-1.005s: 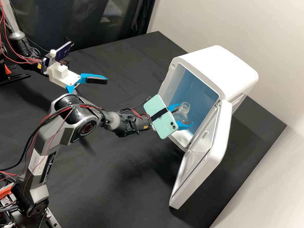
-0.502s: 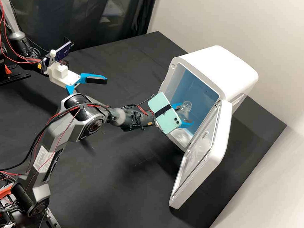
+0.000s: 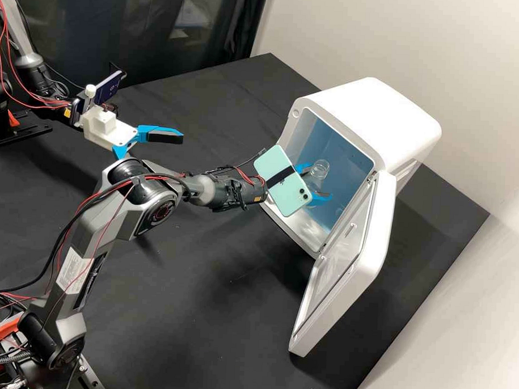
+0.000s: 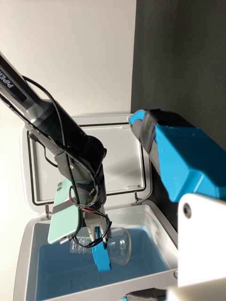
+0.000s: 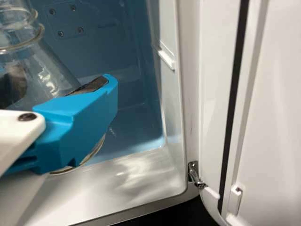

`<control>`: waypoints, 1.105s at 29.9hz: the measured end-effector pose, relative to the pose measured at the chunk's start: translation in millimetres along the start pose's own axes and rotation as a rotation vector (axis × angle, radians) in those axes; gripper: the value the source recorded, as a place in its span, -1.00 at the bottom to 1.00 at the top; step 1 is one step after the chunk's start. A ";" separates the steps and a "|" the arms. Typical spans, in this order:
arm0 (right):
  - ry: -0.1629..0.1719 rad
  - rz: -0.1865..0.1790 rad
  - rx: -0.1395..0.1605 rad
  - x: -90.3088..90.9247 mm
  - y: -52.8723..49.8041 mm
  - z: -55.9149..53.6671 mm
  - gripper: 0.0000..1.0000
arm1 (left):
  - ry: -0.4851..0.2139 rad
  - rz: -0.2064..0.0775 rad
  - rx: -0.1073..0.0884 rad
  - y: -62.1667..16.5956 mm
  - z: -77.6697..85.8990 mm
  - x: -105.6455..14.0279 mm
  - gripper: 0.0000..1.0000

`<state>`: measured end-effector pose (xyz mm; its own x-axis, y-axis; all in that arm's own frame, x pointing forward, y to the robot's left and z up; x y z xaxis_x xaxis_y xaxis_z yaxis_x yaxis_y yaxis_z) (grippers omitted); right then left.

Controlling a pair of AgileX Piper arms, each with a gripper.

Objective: Place the flask in the incubator

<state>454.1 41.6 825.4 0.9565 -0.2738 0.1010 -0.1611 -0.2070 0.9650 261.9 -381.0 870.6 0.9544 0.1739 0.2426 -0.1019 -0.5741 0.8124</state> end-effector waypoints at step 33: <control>-0.064 -0.023 0.007 31.1 -2.2 -12.5 -1.00 | 0.000 0.000 0.000 0.0 0.0 0.0 1.00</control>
<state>487.2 45.3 829.5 0.9425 -0.3282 0.0631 -0.1415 -0.2207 0.9650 261.9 -381.0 870.6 0.9544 0.1739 0.2426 -0.1019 -0.5741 0.8124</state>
